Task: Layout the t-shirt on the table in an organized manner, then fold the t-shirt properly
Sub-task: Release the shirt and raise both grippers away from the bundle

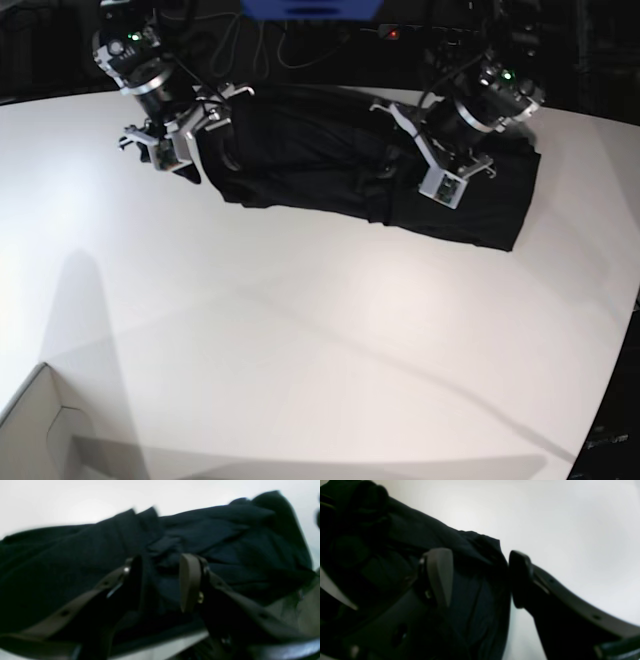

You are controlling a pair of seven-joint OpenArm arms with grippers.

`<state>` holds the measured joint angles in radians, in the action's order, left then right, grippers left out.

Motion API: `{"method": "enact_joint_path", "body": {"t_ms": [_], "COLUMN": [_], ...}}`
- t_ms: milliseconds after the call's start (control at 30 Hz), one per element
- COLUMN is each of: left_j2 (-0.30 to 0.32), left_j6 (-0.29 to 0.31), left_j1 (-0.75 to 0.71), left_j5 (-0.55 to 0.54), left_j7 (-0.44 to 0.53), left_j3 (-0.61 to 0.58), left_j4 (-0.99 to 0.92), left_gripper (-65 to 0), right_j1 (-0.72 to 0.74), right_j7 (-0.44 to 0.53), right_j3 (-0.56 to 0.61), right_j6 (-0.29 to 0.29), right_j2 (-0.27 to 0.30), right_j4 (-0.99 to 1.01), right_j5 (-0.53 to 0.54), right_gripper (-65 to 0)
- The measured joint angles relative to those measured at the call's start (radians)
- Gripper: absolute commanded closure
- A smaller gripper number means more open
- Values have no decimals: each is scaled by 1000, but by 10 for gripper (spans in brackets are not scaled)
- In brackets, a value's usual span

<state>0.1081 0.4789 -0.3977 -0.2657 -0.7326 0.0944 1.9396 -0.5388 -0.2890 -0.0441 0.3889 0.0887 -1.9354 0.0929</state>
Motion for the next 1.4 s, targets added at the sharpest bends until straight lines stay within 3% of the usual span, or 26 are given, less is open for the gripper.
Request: {"method": "enact_joint_path", "body": {"t_ms": [200, 300, 500, 667, 800, 1400], "left_j2": [60, 80, 80, 121, 164, 166], "left_j6": [6, 0, 1, 1, 5, 3], "left_j1": [-3, -2, 84, 119, 136, 158], "left_j5": [-80, -119, -142, -140, -146, -143], "left_j7": [2, 4, 10, -1, 7, 10], "left_j3": [21, 153, 490, 664, 711, 745], "left_j4": [43, 29, -84, -204, -287, -468], "left_gripper": [-240, -240, -240, -240, -240, -240], "right_j1": [-2, -5, -5, 2, 4, 40], "right_j7": [1, -4, -6, -52, -66, -36], "right_j3": [-2, -8, -110, -114, -116, -155], "right_j6": [-3, -4, -3, -3, -3, -7], "right_j2": [0, -18, -126, -131, -133, -144], "right_j4": [0, 0, 1, 56, 98, 228], "right_j5": [0, 0, 0, 5, 0, 10], "right_gripper": [-365, -373, -424, -425, -423, -413]}}
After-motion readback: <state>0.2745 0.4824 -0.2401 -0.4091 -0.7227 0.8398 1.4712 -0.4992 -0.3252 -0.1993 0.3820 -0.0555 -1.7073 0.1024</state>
